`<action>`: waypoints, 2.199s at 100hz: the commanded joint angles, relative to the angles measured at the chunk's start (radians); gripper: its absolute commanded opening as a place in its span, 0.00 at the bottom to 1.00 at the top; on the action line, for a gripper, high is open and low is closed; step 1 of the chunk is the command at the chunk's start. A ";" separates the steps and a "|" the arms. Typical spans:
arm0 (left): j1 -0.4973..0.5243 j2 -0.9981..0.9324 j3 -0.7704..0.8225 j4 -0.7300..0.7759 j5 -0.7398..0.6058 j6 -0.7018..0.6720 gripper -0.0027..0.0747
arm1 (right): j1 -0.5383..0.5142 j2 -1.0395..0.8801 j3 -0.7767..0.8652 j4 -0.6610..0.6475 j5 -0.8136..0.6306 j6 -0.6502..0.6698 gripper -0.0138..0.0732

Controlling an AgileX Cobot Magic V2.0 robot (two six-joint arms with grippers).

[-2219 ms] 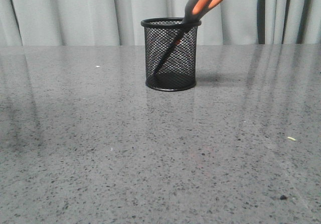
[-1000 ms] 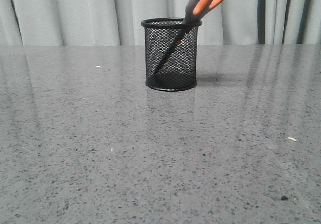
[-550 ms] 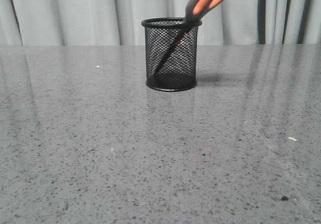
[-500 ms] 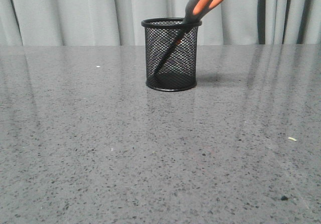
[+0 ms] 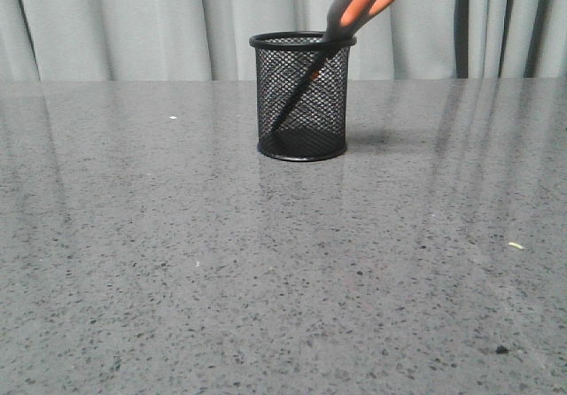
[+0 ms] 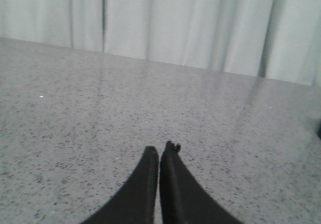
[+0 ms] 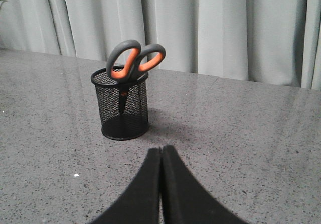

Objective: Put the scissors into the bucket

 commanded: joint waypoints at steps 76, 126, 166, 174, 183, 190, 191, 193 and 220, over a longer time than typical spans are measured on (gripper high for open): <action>0.026 -0.029 0.041 -0.015 -0.070 -0.012 0.01 | -0.006 0.009 -0.027 0.003 -0.084 0.001 0.07; 0.026 -0.029 0.041 -0.015 -0.070 -0.012 0.01 | -0.062 0.002 0.051 -0.070 -0.138 0.001 0.07; 0.026 -0.028 0.041 -0.015 -0.070 -0.012 0.01 | -0.263 -0.147 0.255 -0.076 -0.130 0.005 0.07; 0.026 -0.028 0.041 -0.015 -0.070 -0.012 0.01 | -0.263 -0.147 0.255 -0.086 -0.097 0.005 0.07; 0.026 -0.028 0.041 -0.015 -0.070 -0.012 0.01 | -0.263 -0.147 0.255 -0.087 -0.059 0.005 0.07; 0.026 -0.028 0.041 -0.015 -0.070 -0.012 0.01 | -0.263 -0.147 0.255 -0.090 -0.052 0.005 0.07; 0.026 -0.028 0.041 -0.015 -0.070 -0.012 0.01 | -0.263 -0.147 0.255 -0.090 -0.052 0.005 0.07; 0.026 -0.028 0.041 -0.015 -0.070 -0.012 0.01 | -0.263 -0.147 0.255 -0.090 -0.052 0.005 0.07; 0.026 -0.028 0.041 -0.015 -0.070 -0.012 0.01 | -0.263 -0.147 0.255 -0.090 -0.052 0.005 0.07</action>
